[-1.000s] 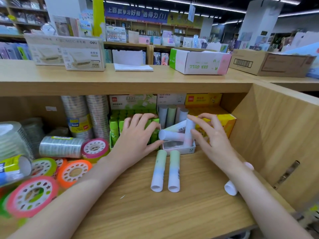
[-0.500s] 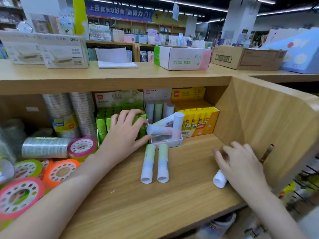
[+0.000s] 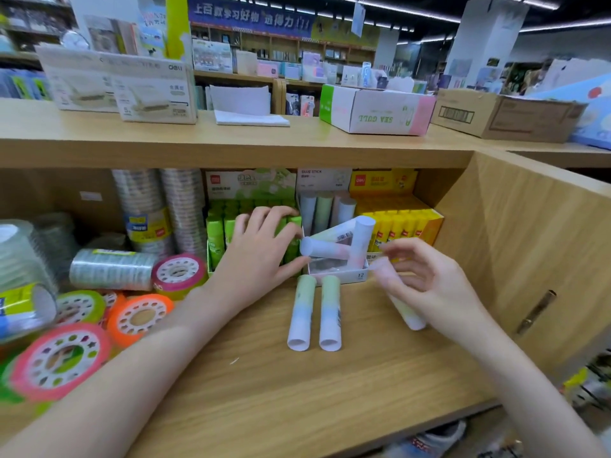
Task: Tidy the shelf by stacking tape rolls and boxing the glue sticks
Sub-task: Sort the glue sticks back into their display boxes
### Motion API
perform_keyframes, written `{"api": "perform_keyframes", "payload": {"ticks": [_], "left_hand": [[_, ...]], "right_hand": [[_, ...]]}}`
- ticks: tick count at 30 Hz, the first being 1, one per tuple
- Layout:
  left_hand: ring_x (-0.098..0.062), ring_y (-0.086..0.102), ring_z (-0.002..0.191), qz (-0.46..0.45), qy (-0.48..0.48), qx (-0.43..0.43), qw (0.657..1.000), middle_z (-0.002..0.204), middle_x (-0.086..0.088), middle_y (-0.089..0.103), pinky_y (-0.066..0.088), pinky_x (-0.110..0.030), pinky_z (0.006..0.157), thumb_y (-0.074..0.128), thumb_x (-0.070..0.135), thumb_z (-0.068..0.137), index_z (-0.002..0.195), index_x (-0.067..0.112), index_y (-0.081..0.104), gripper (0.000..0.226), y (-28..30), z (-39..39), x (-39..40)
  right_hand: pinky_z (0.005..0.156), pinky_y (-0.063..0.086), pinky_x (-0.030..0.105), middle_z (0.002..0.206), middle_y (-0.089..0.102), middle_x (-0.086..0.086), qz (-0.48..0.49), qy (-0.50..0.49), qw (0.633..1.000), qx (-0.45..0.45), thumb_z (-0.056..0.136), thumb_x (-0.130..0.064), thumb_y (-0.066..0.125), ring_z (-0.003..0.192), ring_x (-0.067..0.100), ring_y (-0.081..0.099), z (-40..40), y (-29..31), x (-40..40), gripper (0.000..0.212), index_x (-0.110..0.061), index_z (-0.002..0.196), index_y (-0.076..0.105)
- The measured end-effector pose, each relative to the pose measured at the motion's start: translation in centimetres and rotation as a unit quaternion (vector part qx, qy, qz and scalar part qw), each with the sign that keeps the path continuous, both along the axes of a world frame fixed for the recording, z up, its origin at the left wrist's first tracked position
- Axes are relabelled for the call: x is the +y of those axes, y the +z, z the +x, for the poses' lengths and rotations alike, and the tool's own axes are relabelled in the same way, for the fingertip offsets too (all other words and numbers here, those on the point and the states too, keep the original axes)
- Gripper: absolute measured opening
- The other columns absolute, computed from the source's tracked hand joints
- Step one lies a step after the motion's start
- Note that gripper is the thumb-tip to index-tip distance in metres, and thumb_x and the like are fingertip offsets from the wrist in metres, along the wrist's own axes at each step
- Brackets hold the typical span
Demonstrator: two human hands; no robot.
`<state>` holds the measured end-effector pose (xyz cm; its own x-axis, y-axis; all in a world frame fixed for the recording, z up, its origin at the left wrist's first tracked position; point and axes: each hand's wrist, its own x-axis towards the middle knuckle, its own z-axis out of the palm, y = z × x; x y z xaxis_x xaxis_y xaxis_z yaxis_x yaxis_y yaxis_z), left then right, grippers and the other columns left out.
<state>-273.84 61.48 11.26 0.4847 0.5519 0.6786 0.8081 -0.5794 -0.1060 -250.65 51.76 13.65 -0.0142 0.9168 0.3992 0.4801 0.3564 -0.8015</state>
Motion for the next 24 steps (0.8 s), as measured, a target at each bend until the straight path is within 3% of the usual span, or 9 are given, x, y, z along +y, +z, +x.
{"api": "perform_keyframes", "payload": {"ticks": [4, 8, 12, 16, 20, 24], "left_hand": [[-0.024, 0.041, 0.106, -0.001, 0.000, 0.003, 1.000, 0.119, -0.007, 0.055, 0.035, -0.040, 0.080, 0.037, 0.053, 0.083, 0.097, 0.017, 0.060, 0.044, 0.1, 0.0, 0.0], [-0.023, 0.040, 0.105, 0.004, 0.000, 0.008, 1.000, 0.118, -0.007, 0.055, 0.029, -0.037, 0.080, 0.037, 0.052, 0.083, 0.096, 0.018, 0.060, 0.044, 0.1, 0.0, -0.1], [-0.023, 0.040, 0.104, 0.012, 0.000, 0.011, 1.000, 0.118, -0.007, 0.055, 0.025, -0.035, 0.078, 0.038, 0.050, 0.084, 0.093, 0.018, 0.061, 0.041, 0.1, -0.1, 0.1], [-0.021, 0.042, 0.102, 0.025, 0.009, -0.006, 1.000, 0.115, -0.004, 0.057, 0.035, -0.035, 0.074, 0.039, 0.048, 0.084, 0.095, 0.017, 0.061, 0.040, 0.2, 0.2, 0.1], [-0.019, 0.043, 0.098, 0.041, 0.010, -0.010, 0.999, 0.112, -0.003, 0.059, 0.035, -0.033, 0.069, 0.041, 0.045, 0.084, 0.100, 0.018, 0.060, 0.037, 0.3, 0.2, 0.1], [-0.020, 0.043, 0.098, 0.045, 0.012, -0.002, 0.999, 0.112, -0.003, 0.058, 0.037, -0.032, 0.069, 0.040, 0.043, 0.085, 0.108, 0.019, 0.060, 0.039, 0.3, 0.1, 0.2]], "right_hand": [[0.080, 0.052, 0.022, 0.093, 0.065, -0.004, 0.045, 0.010, 0.998, 0.051, 0.079, -0.005, 0.068, 0.088, 0.011, 0.065, -0.8, 0.7, 0.6, 0.017, -0.016, 0.091, 0.061], [0.074, 0.052, 0.023, 0.086, 0.068, -0.005, 0.101, 0.006, 0.995, 0.006, 0.075, -0.017, 0.072, 0.082, 0.012, 0.064, -1.0, 1.9, 1.4, 0.010, -0.019, 0.082, 0.065], [0.073, 0.052, 0.020, 0.090, 0.067, -0.005, 0.163, -0.008, 0.987, -0.004, 0.080, -0.008, 0.069, 0.087, 0.009, 0.063, -1.7, 3.4, 2.2, 0.007, -0.011, 0.084, 0.064], [0.072, 0.054, 0.026, 0.089, 0.066, 0.000, 0.226, -0.019, 0.967, -0.116, 0.081, -0.008, 0.068, 0.085, 0.009, 0.061, -2.8, 3.6, 3.9, 0.006, -0.008, 0.084, 0.063], [0.066, 0.053, 0.034, 0.085, 0.065, 0.007, 0.244, 0.005, 0.938, -0.247, 0.080, -0.009, 0.068, 0.076, 0.017, 0.059, -3.3, 3.1, 5.0, 0.007, -0.008, 0.084, 0.062], [0.069, 0.049, 0.037, 0.082, 0.059, 0.000, 0.227, -0.022, 0.925, -0.304, 0.078, -0.012, 0.071, 0.085, 0.021, 0.053, -2.7, 3.4, 5.2, 0.010, -0.009, 0.083, 0.062]]}}
